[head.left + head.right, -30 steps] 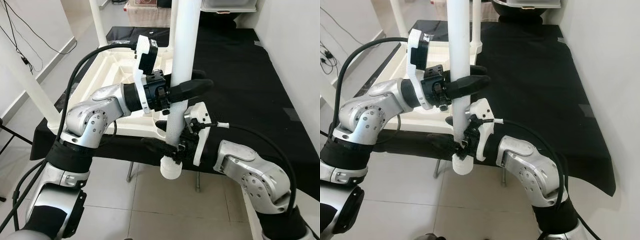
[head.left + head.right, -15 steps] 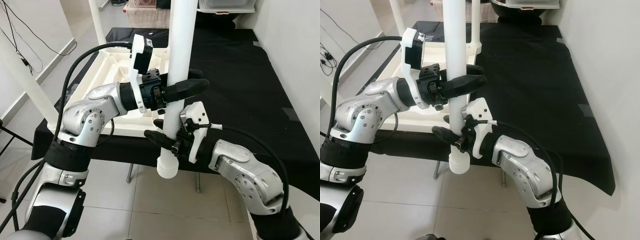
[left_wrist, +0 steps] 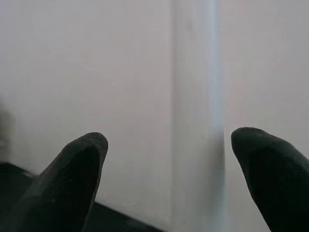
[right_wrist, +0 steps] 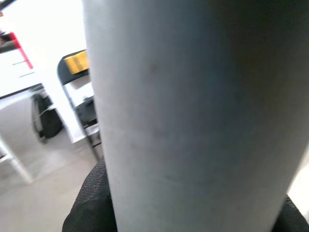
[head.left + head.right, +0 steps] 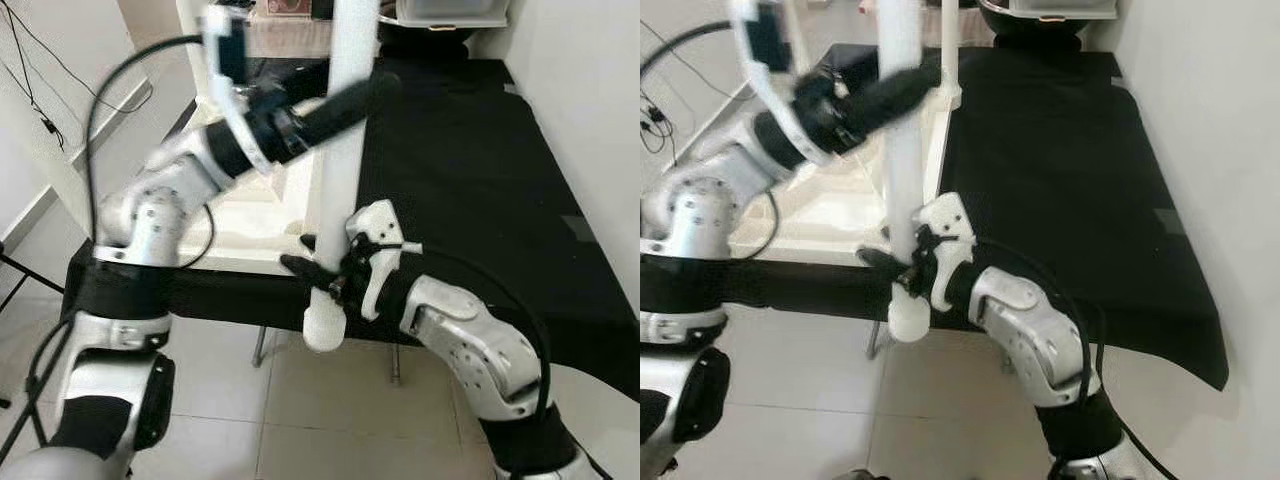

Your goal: Building children table

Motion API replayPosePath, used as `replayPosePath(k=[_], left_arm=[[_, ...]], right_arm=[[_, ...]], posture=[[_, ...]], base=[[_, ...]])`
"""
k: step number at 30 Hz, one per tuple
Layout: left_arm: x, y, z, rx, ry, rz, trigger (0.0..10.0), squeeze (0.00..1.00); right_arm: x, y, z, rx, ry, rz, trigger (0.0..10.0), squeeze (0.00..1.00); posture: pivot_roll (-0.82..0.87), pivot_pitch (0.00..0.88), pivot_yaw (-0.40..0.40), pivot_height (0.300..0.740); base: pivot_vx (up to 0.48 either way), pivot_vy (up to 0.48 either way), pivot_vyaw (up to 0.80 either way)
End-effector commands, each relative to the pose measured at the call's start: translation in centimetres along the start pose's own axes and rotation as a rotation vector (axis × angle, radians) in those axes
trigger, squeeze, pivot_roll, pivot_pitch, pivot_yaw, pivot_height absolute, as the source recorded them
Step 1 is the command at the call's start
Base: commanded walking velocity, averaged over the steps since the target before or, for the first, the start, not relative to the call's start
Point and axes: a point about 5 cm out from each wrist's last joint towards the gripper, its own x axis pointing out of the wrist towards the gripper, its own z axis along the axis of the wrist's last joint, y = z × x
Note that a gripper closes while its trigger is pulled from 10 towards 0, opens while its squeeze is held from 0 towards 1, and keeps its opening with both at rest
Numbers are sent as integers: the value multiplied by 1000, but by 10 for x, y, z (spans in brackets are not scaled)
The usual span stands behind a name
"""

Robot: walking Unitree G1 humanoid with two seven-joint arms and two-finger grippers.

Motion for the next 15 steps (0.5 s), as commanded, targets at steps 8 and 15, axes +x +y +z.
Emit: replayPosePath(k=[8, 15], left_arm=[[-19, -15, 55, 42, -151, 5, 10000, 1000], [-28, -30, 10, 67, 12, 81, 10000, 1000]], right_arm=[[-17, -57, 51, 43, -219, -266, 0, 0], [-18, -72, 63, 66, -273, -356, 2078, 0]], posture=[[57, 122, -10, 740], [65, 134, -20, 740]], base=[[0, 0, 0], [0, 0, 0]])
